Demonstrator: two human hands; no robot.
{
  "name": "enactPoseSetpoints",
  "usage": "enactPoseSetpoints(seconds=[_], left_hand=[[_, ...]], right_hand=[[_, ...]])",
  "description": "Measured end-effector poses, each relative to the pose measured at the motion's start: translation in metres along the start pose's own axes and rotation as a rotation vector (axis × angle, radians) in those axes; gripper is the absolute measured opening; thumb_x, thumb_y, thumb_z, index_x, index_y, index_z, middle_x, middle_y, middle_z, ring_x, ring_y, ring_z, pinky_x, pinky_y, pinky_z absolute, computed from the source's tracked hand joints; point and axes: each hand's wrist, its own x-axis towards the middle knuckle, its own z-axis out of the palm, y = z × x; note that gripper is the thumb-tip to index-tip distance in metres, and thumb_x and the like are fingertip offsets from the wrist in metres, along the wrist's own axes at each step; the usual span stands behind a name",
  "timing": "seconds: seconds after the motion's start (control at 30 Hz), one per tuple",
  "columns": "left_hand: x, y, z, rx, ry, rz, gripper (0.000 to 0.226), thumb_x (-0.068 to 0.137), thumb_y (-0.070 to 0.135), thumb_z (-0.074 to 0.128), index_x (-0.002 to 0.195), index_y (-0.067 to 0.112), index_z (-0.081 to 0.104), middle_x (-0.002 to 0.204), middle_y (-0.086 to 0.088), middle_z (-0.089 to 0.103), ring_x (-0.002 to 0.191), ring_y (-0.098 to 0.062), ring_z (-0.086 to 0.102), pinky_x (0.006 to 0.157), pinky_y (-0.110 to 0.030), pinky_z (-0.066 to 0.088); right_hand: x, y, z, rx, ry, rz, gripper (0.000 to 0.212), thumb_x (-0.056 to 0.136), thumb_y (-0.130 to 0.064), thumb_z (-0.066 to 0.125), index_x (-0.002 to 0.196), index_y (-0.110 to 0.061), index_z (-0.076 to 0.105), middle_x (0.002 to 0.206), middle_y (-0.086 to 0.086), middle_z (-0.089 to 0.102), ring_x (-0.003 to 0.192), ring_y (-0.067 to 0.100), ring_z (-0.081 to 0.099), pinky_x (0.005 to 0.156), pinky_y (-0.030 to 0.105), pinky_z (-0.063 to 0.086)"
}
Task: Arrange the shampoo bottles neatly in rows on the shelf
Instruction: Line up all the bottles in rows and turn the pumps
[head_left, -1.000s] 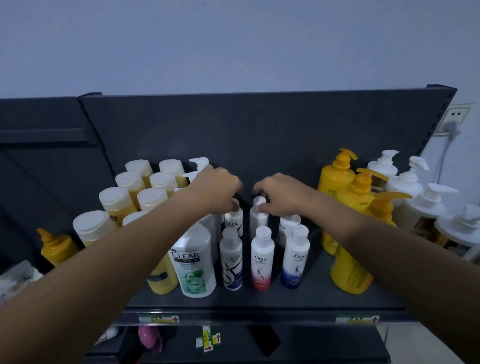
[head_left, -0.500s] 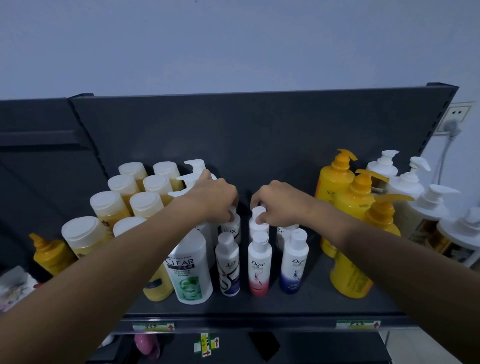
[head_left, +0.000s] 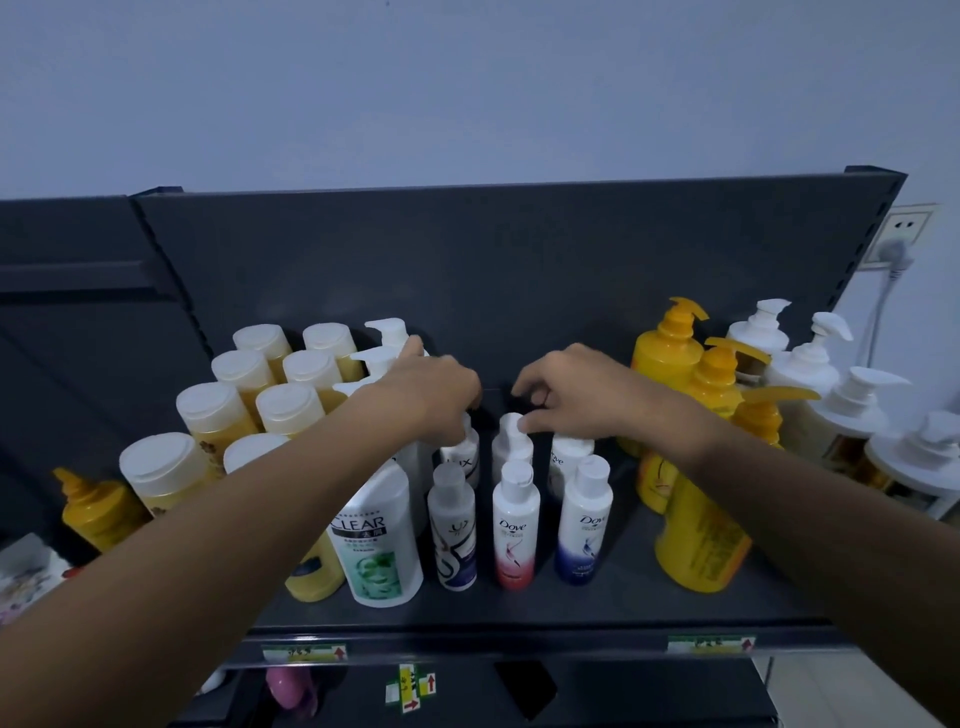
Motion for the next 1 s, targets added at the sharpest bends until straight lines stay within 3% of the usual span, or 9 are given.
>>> enactPoseSetpoints(seconds=[0.1,0.2,0.37,0.43,0.5,0.63,0.77,0.93,1.0], left_hand=[[0.009,0.013,-0.02,-0.016,0.095,-0.009,0.025,0.08,0.021,0.055,0.1,0.028,0.069,0.077,0.008,0.065,0.086,-0.018,0.063,0.089,-0.042,0.028],[0.024,0.032,-0.037,-0.073,0.183,0.054,0.016,0.086,0.03,0.057,0.097,0.027,0.068,0.078,0.008,0.066,0.082,-0.017,0.061,0.086,-0.041,0.026],[0.045,0.067,-0.038,-0.219,0.073,0.225,0.037,0.094,0.054,0.058,0.125,0.035,0.064,0.101,0.013,0.07,0.093,-0.013,0.056,0.092,-0.042,0.028],[0.049,0.077,-0.03,-0.231,0.04,0.254,0.033,0.093,0.042,0.063,0.125,0.035,0.065,0.1,0.015,0.067,0.101,-0.015,0.058,0.09,-0.041,0.029],[0.052,0.083,-0.022,-0.249,0.025,0.257,0.028,0.089,0.029,0.066,0.116,0.034,0.07,0.089,0.017,0.059,0.102,-0.017,0.059,0.089,-0.04,0.033],[0.05,0.084,-0.023,-0.326,0.018,0.245,0.019,0.086,0.021,0.067,0.098,0.033,0.074,0.072,0.019,0.053,0.085,-0.015,0.059,0.078,-0.034,0.042],[0.049,0.086,-0.025,-0.305,0.027,0.238,0.021,0.084,0.017,0.063,0.074,0.036,0.06,0.066,0.013,0.054,0.069,-0.009,0.051,0.071,-0.034,0.042],[0.047,0.083,-0.023,-0.333,0.005,0.233,0.018,0.085,0.02,0.062,0.082,0.037,0.066,0.068,0.014,0.058,0.078,-0.014,0.054,0.077,-0.034,0.042],[0.048,0.081,-0.022,-0.375,-0.004,0.237,0.018,0.087,0.023,0.062,0.096,0.034,0.073,0.078,0.015,0.064,0.084,-0.013,0.056,0.081,-0.035,0.043]], right_hand=[[-0.026,0.007,-0.024,-0.014,0.016,0.053,0.034,0.087,-0.044,0.075,0.112,-0.02,0.074,0.089,-0.007,0.076,0.089,0.011,0.07,0.08,0.036,0.059],[-0.051,0.01,-0.031,-0.029,-0.079,0.08,0.035,0.087,-0.043,0.075,0.111,-0.018,0.074,0.088,-0.007,0.075,0.083,0.009,0.069,0.072,0.029,0.056],[-0.074,0.007,-0.01,-0.017,-0.2,0.032,0.031,0.086,-0.039,0.076,0.107,-0.017,0.072,0.072,-0.014,0.059,0.074,0.01,0.059,0.063,0.027,0.046],[-0.077,0.008,0.004,-0.033,-0.142,0.028,0.024,0.087,-0.035,0.074,0.096,-0.015,0.066,0.068,-0.013,0.052,0.073,0.015,0.057,0.059,0.028,0.043],[-0.079,0.009,0.015,-0.037,-0.09,0.047,0.028,0.089,-0.035,0.072,0.107,-0.014,0.064,0.076,-0.003,0.06,0.078,0.022,0.061,0.059,0.032,0.043],[-0.08,0.012,0.019,-0.032,-0.094,0.071,0.025,0.091,-0.036,0.073,0.095,-0.02,0.055,0.079,0.001,0.052,0.081,0.024,0.058,0.061,0.033,0.039],[-0.077,0.01,0.018,-0.008,-0.104,0.075,0.037,0.091,-0.032,0.074,0.119,-0.009,0.066,0.092,0.004,0.06,0.096,0.028,0.065,0.068,0.033,0.048],[-0.075,0.005,0.019,-0.006,-0.085,0.08,0.044,0.093,-0.033,0.073,0.129,-0.01,0.064,0.075,-0.006,0.039,0.09,0.025,0.063,0.067,0.03,0.04],[-0.076,0.004,0.019,-0.006,-0.074,0.081,0.043,0.092,-0.032,0.073,0.127,-0.01,0.064,0.075,-0.006,0.044,0.091,0.025,0.065,0.066,0.03,0.041]])
